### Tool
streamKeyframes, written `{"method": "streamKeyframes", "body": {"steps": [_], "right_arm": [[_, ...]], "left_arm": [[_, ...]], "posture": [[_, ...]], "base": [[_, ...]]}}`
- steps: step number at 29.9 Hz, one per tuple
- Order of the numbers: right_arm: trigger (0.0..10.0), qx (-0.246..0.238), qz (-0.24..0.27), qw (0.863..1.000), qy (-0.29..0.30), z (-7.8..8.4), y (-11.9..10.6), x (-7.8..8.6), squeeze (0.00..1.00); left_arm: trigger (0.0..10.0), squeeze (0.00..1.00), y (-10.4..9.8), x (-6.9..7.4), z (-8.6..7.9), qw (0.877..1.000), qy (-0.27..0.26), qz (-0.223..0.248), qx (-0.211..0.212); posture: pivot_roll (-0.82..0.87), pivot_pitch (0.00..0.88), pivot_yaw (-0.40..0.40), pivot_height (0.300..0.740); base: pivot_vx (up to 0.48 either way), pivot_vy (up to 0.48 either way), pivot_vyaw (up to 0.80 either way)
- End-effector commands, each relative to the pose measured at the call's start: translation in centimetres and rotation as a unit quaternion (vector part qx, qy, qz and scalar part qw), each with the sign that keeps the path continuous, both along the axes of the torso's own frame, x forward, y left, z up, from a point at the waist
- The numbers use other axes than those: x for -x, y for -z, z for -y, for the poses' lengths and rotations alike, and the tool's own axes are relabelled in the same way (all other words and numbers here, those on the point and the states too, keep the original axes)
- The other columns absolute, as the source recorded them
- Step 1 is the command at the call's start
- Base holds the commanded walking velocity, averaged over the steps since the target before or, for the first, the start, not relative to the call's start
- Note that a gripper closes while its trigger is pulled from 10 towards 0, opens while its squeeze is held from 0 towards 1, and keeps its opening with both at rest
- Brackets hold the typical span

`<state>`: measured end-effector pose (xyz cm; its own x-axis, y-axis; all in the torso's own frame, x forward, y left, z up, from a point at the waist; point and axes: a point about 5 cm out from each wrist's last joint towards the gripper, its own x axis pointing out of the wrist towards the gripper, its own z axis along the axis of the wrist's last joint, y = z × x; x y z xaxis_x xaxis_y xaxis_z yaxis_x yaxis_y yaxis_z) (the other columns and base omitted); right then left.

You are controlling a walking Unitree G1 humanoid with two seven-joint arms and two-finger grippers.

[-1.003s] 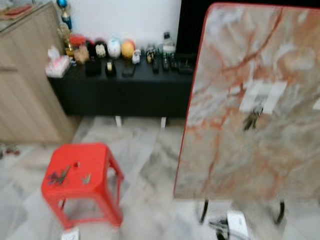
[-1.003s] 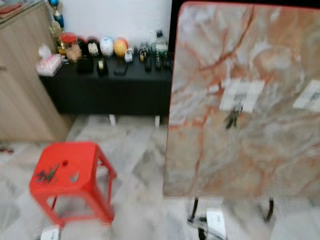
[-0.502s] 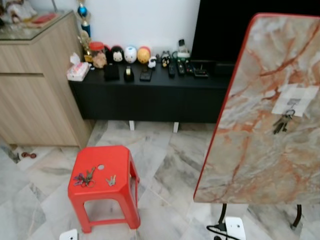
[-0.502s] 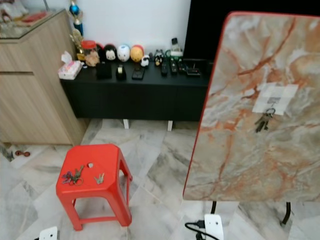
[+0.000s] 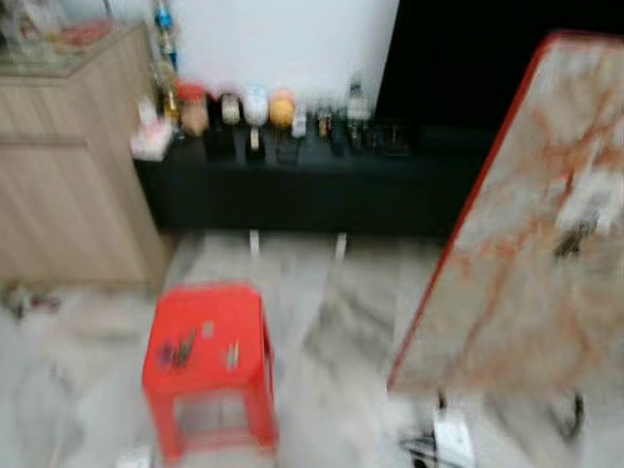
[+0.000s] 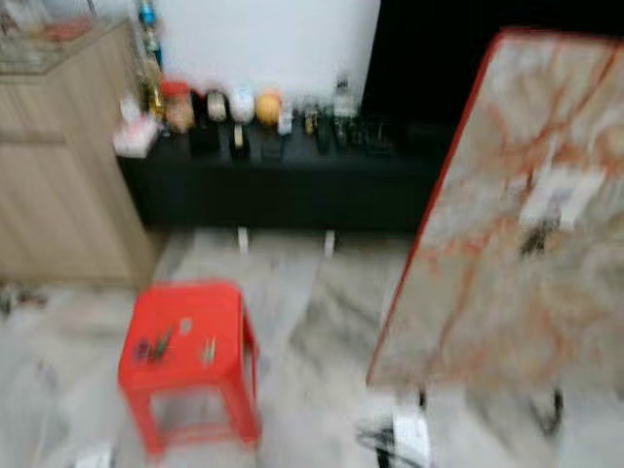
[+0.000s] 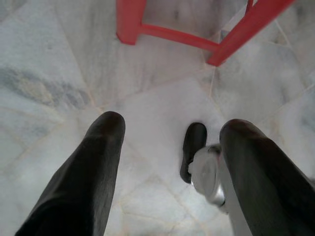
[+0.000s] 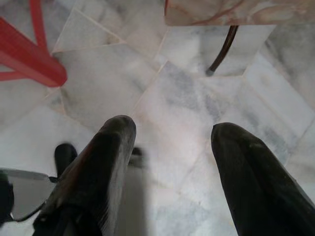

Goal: Hang keys on a hook

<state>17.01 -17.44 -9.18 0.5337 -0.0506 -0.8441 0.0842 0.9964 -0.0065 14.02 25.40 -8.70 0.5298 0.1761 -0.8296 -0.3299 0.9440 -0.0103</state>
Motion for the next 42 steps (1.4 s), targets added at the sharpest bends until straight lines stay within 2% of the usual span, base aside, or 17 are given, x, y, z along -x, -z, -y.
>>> {"method": "streamKeyframes", "body": {"steps": [1, 12, 26, 42], "right_arm": [[10.0, 0.009, 0.001, 1.000, 0.013, 1.01, -0.09, 0.03, 0.00], [10.0, 0.007, 0.005, 1.000, 0.011, 0.89, -0.19, -0.23, 0.00], [10.0, 0.008, 0.001, 1.000, 0.010, 0.90, -0.12, -0.06, 0.00], [10.0, 0.008, 0.002, 1.000, 0.010, 1.01, -0.06, 0.11, 0.00]], "left_arm": [[10.0, 0.00, 0.18, 0.35, 0.16, 1.000, 0.004, -0.006, 0.004], [10.0, 0.00, -0.02, 0.25, -0.39, 1.000, 0.002, -0.004, 0.001], [10.0, 0.00, 0.11, 0.04, 0.26, 1.000, 0.001, -0.004, 0.004], [10.0, 0.00, 0.12, 0.54, -0.19, 1.000, 0.000, -0.004, 0.003]], "posture": [[0.02, 0.000, -0.044, 0.740], [0.03, 0.000, -0.043, 0.740], [0.03, 0.000, -0.044, 0.740], [0.03, 0.000, -0.046, 0.740]], "base": [[0.000, 0.326, 0.00], [0.000, 0.323, 0.00], [0.000, 0.325, 0.00], [0.000, 0.325, 0.00]]}}
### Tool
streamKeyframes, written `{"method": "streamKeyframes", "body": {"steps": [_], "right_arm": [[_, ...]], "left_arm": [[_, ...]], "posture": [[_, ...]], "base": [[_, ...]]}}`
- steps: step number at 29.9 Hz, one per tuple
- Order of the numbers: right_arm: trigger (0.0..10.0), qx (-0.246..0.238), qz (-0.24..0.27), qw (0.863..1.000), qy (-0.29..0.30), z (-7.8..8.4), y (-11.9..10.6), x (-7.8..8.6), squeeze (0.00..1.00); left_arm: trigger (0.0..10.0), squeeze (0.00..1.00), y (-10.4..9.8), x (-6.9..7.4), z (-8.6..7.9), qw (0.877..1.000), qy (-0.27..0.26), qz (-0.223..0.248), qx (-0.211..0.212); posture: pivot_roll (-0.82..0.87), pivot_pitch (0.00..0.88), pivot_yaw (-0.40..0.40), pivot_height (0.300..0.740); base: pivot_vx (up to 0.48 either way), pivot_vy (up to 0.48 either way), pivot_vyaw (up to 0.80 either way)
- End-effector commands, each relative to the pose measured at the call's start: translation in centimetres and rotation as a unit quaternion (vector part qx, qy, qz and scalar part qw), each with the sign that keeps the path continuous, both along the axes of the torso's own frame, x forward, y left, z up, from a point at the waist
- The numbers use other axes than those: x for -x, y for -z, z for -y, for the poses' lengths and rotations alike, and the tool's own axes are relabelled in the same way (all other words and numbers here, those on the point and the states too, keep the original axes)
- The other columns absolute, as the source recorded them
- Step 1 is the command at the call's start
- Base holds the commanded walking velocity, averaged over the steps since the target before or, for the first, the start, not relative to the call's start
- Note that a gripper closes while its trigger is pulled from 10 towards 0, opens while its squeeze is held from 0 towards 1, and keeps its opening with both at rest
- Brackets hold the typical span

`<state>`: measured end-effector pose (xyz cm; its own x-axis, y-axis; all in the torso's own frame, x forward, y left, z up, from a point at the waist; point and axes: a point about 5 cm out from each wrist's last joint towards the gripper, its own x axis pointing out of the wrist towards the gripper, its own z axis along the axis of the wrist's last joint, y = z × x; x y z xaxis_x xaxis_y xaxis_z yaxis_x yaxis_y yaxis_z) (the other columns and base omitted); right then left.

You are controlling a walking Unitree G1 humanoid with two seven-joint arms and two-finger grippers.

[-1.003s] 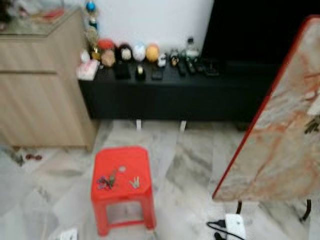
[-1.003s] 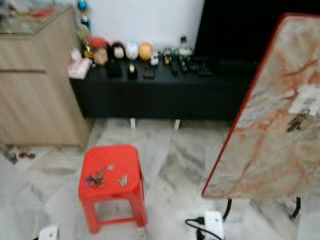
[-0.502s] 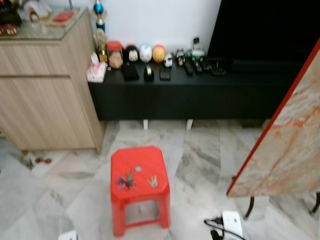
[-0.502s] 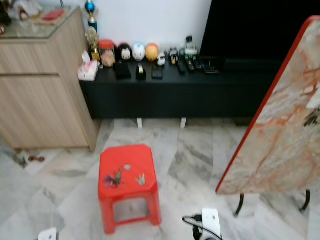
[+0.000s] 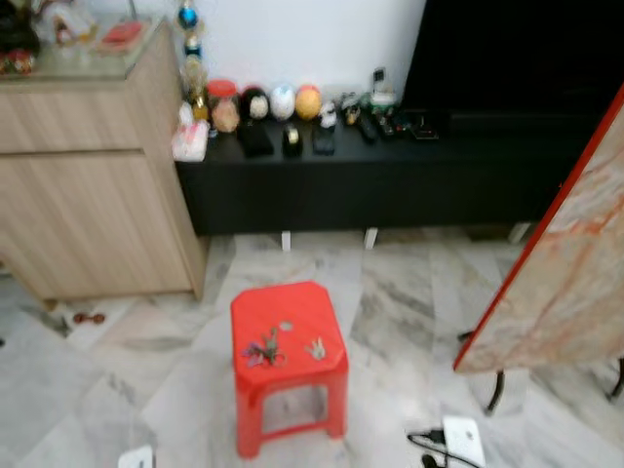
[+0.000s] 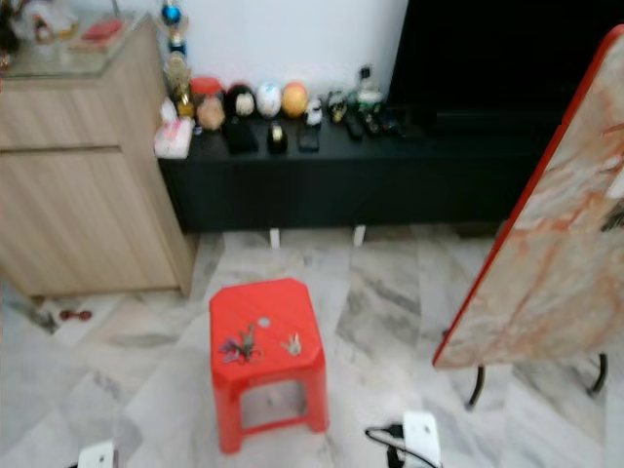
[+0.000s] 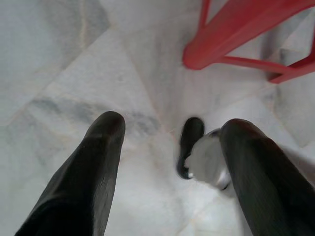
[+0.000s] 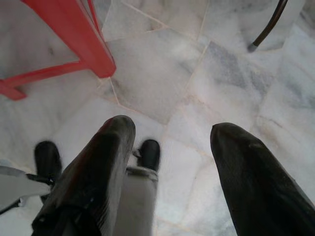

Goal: Hang keys on a hook

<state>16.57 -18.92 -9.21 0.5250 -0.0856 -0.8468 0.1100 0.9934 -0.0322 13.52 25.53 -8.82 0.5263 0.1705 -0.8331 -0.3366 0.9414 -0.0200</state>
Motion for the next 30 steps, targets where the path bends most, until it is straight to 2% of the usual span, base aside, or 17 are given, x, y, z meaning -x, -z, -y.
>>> {"method": "streamKeyframes", "body": {"steps": [1, 17, 24, 30], "right_arm": [[10.0, -0.004, 0.006, 1.000, -0.004, -0.5, -0.1, -0.3, 0.00], [10.0, -0.005, 0.007, 1.000, -0.006, -0.6, -0.1, -0.3, 0.00], [10.0, -0.005, 0.007, 1.000, -0.007, -0.6, -0.1, -0.3, 0.00], [10.0, -0.005, 0.007, 1.000, -0.010, -0.7, -0.1, -0.4, 0.00]], "left_arm": [[10.0, 0.00, 0.0, 0.0, -0.1, 1.000, 0.003, -0.002, -0.003], [10.0, 0.00, 0.3, -0.6, 1.9, 1.000, 0.014, 0.001, 0.004], [10.0, 0.00, 0.3, -0.7, 1.8, 1.000, 0.012, 0.002, 0.003], [10.0, 0.00, 0.1, -0.6, 0.8, 1.000, 0.010, 0.003, -0.001]], "posture": [[0.03, 0.000, -0.046, 0.740], [0.03, 0.000, -0.044, 0.740], [0.03, 0.000, -0.044, 0.740], [0.03, 0.000, -0.046, 0.740]], "base": [[0.000, 0.326, 0.00], [0.000, 0.326, 0.00], [0.000, 0.325, 0.00], [0.000, 0.255, 0.00]]}}
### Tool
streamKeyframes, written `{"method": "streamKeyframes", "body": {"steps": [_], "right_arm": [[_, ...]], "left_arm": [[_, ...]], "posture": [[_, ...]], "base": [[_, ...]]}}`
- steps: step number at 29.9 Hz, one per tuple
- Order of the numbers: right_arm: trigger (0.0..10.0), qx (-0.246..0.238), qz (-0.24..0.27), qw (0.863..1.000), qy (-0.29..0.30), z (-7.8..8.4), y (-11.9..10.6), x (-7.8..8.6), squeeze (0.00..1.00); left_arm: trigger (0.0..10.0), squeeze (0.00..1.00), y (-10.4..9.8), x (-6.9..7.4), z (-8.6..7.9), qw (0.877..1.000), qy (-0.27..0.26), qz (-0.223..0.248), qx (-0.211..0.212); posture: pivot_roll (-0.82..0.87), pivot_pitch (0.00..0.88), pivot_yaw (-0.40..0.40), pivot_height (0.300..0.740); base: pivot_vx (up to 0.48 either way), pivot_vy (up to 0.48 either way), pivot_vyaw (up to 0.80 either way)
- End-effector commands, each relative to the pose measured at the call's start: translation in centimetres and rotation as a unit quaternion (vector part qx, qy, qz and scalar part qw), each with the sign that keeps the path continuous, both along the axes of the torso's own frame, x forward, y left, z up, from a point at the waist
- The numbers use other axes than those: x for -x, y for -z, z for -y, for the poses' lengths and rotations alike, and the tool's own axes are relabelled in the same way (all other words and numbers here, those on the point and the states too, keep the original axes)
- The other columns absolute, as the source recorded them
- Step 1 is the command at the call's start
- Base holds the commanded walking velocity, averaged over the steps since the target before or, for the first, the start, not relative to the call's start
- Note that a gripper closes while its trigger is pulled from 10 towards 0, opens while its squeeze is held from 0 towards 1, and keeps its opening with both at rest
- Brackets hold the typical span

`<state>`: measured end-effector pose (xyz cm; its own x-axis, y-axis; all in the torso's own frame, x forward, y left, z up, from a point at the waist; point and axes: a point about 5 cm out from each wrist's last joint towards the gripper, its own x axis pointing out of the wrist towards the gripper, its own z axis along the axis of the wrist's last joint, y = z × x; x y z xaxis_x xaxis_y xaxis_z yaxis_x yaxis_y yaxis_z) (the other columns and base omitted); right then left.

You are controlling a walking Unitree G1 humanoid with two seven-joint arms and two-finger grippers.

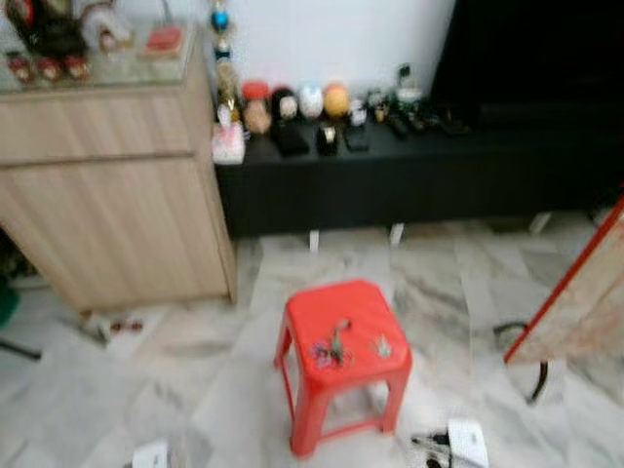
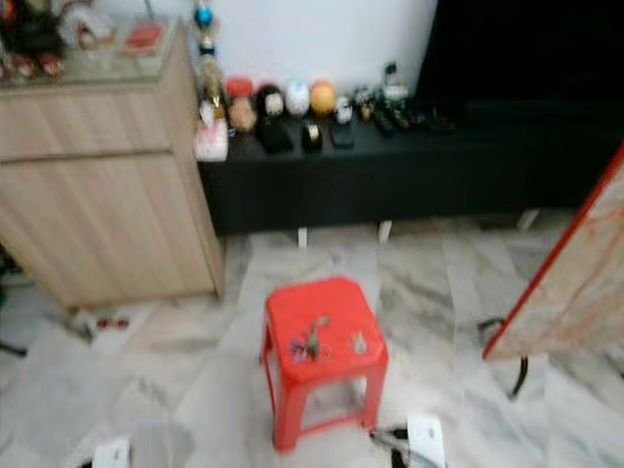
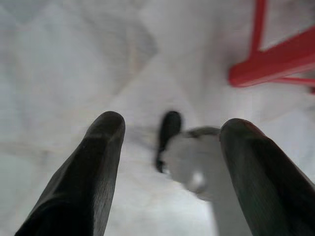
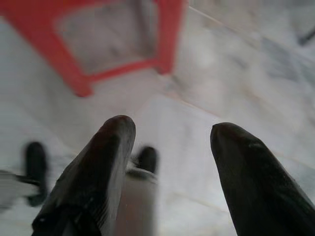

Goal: Hang keys on a hook

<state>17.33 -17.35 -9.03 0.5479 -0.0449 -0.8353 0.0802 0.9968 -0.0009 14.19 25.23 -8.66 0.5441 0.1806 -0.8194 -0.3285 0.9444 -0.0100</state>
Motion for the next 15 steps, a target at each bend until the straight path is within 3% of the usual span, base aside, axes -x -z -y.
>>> {"method": "streamKeyframes", "body": {"steps": [1, 9, 15], "right_arm": [[10.0, 0.009, -0.005, 1.000, 0.007, 0.9, 0.1, 0.4, 0.00], [10.0, 0.010, -0.005, 1.000, 0.005, 1.0, 0.1, 0.4, 0.00], [10.0, 0.011, -0.004, 1.000, 0.007, 1.0, 0.1, 0.4, 0.00]], "left_arm": [[10.0, 0.00, 0.2, 0.2, 0.3, 1.000, 0.009, -0.008, 0.004], [10.0, 0.00, 0.2, 0.3, 0.3, 1.000, 0.016, -0.012, -0.002], [10.0, 0.00, 0.2, -0.8, 1.6, 1.000, 0.029, -0.008, 0.002]], "posture": [[0.03, 0.000, -0.047, 0.740], [0.03, 0.000, -0.047, 0.740], [0.03, 0.000, -0.047, 0.740]], "base": [[0.000, 0.000, 0.00], [0.000, 0.000, 0.00], [0.000, 0.000, 0.00]]}}
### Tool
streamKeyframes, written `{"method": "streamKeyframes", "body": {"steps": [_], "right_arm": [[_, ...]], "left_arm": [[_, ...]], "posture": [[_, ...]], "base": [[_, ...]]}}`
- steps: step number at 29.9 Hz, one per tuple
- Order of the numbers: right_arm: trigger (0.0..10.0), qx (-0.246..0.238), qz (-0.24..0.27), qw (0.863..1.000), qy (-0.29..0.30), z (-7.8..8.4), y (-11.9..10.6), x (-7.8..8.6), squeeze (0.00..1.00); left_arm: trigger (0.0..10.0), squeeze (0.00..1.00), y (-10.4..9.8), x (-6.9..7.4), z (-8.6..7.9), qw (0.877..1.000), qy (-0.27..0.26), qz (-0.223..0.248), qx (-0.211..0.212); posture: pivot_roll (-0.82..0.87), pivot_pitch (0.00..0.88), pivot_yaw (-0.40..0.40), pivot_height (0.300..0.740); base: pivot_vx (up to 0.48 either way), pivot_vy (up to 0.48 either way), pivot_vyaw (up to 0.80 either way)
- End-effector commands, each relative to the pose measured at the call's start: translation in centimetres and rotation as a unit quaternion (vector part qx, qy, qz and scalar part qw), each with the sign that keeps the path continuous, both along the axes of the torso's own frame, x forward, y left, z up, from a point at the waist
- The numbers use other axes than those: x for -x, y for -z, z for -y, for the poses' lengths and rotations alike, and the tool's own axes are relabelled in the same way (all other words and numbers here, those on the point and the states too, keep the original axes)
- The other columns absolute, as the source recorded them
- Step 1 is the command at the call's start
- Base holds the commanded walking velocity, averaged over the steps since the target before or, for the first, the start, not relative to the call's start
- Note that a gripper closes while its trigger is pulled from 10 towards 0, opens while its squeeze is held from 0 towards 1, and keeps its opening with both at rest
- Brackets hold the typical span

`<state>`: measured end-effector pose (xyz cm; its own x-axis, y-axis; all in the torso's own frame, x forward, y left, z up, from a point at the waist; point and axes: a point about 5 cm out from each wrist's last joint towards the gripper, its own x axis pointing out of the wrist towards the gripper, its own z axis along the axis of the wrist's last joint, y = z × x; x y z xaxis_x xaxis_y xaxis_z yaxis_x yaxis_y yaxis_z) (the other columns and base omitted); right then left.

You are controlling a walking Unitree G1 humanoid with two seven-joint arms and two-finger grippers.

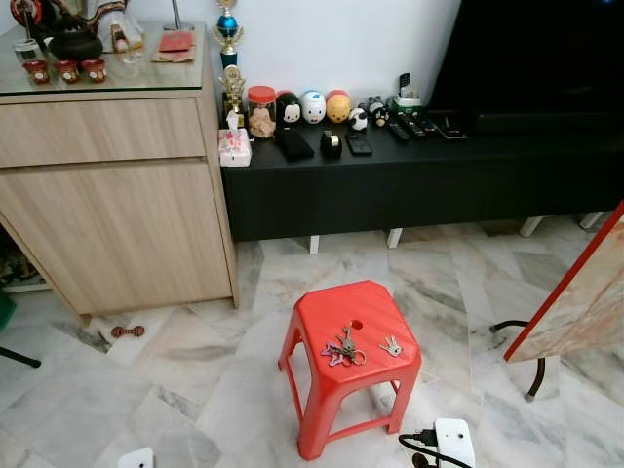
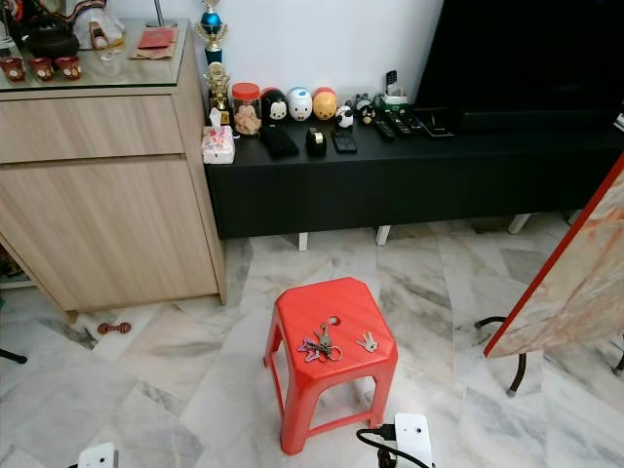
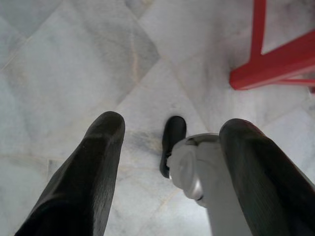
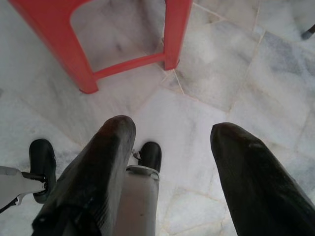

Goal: Hang keys on a hook

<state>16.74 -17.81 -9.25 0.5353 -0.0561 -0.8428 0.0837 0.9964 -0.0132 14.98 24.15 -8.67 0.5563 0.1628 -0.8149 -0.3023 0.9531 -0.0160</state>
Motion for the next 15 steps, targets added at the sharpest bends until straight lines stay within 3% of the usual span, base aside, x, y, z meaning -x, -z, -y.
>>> {"method": "streamKeyframes", "body": {"steps": [1, 8, 12, 15], "right_arm": [[10.0, 0.005, 0.003, 1.000, 0.005, 0.5, -0.1, -0.2, 0.00], [10.0, 0.004, 0.007, 1.000, 0.007, 0.5, -0.2, -0.3, 0.00], [10.0, 0.010, 0.010, 1.000, -0.007, 0.5, -0.3, -0.4, 0.00], [10.0, 0.013, 0.013, 1.000, -0.006, 0.5, -0.3, -0.5, 0.00]], "left_arm": [[10.0, 0.00, 0.2, -0.1, 0.7, 1.000, 0.016, -0.011, 0.001], [10.0, 0.00, 0.1, -0.5, 1.1, 1.000, 0.024, -0.009, 0.004], [10.0, 0.00, 0.4, 0.4, 1.0, 1.000, 0.022, -0.014, 0.003], [10.0, 0.00, 0.6, 1.0, 0.8, 1.000, 0.020, -0.019, 0.003]], "posture": [[0.03, 0.000, -0.047, 0.740], [0.03, 0.000, -0.047, 0.740], [0.04, 0.000, -0.047, 0.740], [0.04, 0.000, -0.047, 0.740]], "base": [[0.000, 0.000, 0.00], [0.000, 0.000, 0.00], [0.154, 0.000, 0.00], [0.334, 0.000, 0.80]]}}
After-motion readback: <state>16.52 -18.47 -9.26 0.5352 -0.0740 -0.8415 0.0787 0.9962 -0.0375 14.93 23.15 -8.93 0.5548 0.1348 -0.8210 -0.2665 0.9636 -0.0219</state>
